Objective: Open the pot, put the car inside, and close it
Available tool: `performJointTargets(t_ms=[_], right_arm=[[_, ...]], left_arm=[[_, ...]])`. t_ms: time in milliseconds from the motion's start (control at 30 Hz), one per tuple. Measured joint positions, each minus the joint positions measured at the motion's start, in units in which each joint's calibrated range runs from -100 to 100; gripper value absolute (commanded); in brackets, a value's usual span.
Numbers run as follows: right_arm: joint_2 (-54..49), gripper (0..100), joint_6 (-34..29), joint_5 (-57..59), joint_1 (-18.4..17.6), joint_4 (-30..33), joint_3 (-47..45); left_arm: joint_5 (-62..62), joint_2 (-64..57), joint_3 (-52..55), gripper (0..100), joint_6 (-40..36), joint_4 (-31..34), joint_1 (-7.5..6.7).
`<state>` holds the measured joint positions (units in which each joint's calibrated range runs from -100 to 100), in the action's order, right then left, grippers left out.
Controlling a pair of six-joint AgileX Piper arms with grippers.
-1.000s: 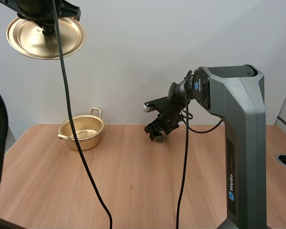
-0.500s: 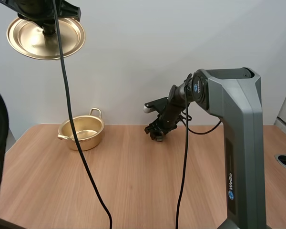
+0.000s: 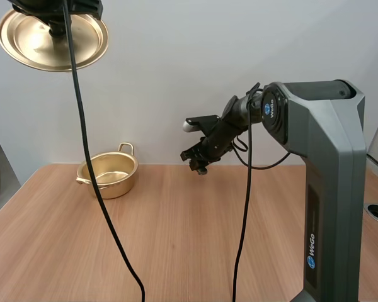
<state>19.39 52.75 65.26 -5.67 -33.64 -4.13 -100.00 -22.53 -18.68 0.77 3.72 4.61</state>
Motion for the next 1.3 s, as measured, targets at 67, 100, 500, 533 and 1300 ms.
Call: performJointTargets(t_ms=[67,100,500,533,1300], right_arm=[[-2.07,0,1.03,0.36,-1.0,-1.52,0.0],[-3.19,0,1.26,0.36,-1.63,-1.97,0.0],[-6.21,0,1.34,-6.96,-9.56,1.78,0.12],[-6.21,0,1.34,-8.06,-10.13,2.82,0.12],[4.25,0,1.17,-3.35,-15.72,5.26,18.61]], left_arm=[[0.0,-2.22,0.0,0,0.0,0.0,0.0],[0.0,-3.48,0.0,0,0.0,0.0,0.0],[0.0,-15.62,0.0,0,-0.15,0.58,0.0],[0.0,-15.62,0.0,0,-0.61,1.02,0.0],[0.0,-16.84,6.33,0,-1.79,2.83,0.0]])
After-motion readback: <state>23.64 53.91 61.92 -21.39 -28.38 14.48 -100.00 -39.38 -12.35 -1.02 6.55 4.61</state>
